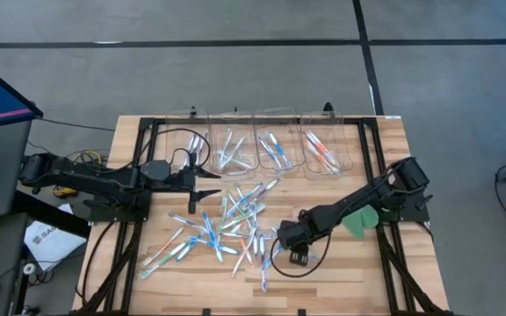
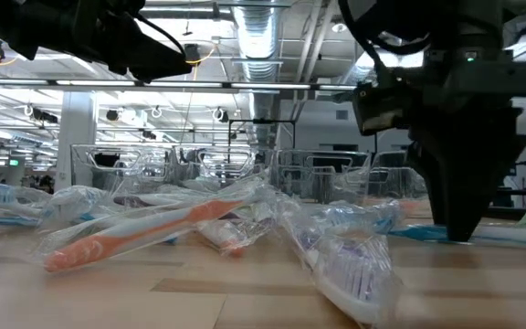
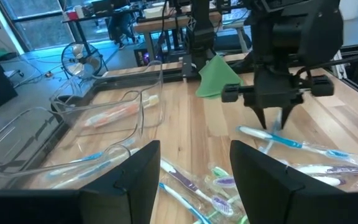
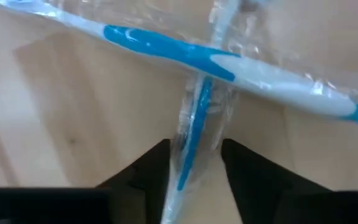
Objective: Pick & Place Toothbrushes
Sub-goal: Put the blue toothbrush into the middle right transparent bin
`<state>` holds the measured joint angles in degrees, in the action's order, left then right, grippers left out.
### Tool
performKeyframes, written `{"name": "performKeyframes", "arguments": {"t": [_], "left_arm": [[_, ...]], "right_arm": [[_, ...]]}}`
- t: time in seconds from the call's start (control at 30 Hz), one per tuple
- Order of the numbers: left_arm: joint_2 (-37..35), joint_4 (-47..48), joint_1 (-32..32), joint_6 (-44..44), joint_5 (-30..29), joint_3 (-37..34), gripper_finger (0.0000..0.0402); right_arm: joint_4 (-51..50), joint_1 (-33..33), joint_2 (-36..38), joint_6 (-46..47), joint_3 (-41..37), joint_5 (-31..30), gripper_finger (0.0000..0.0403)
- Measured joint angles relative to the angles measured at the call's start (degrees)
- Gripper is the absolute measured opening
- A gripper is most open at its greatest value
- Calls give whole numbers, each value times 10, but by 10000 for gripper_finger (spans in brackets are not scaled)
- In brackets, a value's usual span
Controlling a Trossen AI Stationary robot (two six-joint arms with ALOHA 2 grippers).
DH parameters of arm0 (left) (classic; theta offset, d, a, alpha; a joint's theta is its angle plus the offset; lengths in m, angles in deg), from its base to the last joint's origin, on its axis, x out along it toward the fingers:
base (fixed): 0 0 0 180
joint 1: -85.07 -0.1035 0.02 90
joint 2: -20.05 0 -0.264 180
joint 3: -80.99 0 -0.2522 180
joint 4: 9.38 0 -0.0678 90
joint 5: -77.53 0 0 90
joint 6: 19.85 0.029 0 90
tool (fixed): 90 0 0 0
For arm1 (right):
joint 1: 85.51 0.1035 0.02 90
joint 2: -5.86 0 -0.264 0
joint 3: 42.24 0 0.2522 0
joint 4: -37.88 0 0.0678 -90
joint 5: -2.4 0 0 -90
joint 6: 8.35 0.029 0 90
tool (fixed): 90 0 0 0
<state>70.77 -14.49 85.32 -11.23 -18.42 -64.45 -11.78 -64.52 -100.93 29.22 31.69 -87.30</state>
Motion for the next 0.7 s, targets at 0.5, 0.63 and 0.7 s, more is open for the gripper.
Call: {"name": "performKeyframes", "arguments": {"t": [0.5, 0.63, 0.7], "left_arm": [[0, 2, 0, -20, 2, 0, 186], [0, 7, 0, -27, 3, 0, 186], [0, 7, 1, -34, 3, 0, 186]], "right_arm": [[-66, -15, -4, -16, 22, 10, 10], [-213, -16, -10, -12, 75, -1, 14], [-271, -16, -8, 5, 114, -7, 13]]}}
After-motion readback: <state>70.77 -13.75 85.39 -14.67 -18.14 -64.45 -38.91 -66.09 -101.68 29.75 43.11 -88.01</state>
